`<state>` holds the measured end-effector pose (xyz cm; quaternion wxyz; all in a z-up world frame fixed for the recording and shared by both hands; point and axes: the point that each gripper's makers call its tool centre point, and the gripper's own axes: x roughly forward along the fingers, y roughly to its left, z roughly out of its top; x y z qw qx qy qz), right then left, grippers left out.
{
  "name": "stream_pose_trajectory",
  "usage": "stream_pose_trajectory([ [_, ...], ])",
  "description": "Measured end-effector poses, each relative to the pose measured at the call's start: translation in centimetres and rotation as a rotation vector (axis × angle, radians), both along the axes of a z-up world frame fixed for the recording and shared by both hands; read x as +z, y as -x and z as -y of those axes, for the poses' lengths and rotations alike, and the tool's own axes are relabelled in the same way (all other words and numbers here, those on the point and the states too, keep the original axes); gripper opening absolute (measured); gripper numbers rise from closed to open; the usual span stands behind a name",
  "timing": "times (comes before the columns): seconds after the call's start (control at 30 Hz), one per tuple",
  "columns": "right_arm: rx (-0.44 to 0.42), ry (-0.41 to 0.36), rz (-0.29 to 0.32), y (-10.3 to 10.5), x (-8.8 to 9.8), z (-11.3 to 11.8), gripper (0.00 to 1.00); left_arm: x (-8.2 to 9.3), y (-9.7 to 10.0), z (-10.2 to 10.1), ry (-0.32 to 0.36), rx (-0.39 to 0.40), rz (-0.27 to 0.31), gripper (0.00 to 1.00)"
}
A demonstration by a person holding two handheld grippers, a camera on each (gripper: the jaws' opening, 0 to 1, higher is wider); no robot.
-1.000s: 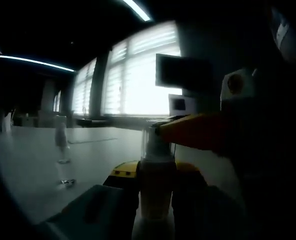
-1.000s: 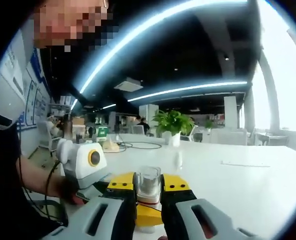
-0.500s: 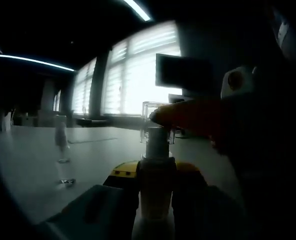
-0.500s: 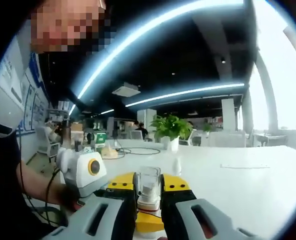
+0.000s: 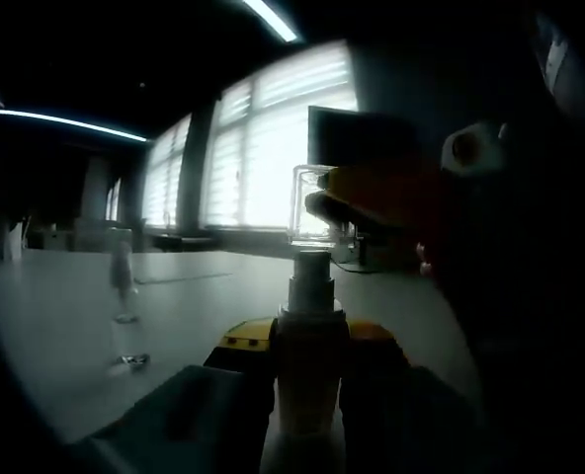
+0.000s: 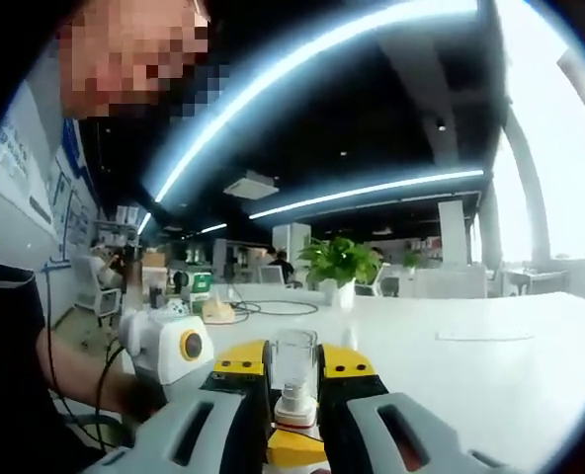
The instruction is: Clamp pump bottle remove cover press pump head put on cover
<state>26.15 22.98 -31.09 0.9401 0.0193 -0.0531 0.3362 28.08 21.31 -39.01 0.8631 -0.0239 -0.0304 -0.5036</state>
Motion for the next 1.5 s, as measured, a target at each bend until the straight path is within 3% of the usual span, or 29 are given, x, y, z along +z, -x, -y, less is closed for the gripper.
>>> stream_pose_trajectory([
  [0.23, -0.085, 0.017, 0.026, -0.9, 0.5, 3.2, 0.13, -0.1, -0.1, 0.0, -0.001, 0.007, -0.004, 0.15],
  [0.3, -0.128, -0.019, -0.003, -1.4, 0.2, 5.0, 0.13, -0.1, -0.2, 0.0, -0.003, 0.013, 0.003, 0.15],
  [0.63, -0.183, 0.0, -0.001, -1.2, -0.4, 6.9, 0.13, -0.1, -0.1, 0.0, -0.003, 0.006, 0.008, 0.15],
  [0.83, -0.216, 0.059, -0.01, -1.1, -1.9, 8.0, 0.13, -0.2, -0.1, 0.0, -0.01, 0.009, 0.009, 0.15],
  [0.93, -0.223, 0.019, -0.041, -1.0, -2.4, 8.8, 0.13, -0.3, -0.1, 0.0, -0.016, 0.011, 0.012, 0.15],
  [1.07, -0.241, 0.047, -0.056, -0.8, -3.5, 9.3, 0.13, -0.3, -0.2, 0.0, -0.019, 0.013, 0.013, 0.15],
  [1.3, -0.276, 0.071, -0.14, -0.9, -6.3, 10.2, 0.13, -0.3, -0.2, 0.0, -0.018, 0.012, 0.009, 0.15],
  [1.5, -0.283, 0.115, -0.177, -0.9, -8.0, 10.3, 0.13, -0.4, -0.3, 0.0, -0.016, 0.011, 0.007, 0.15],
])
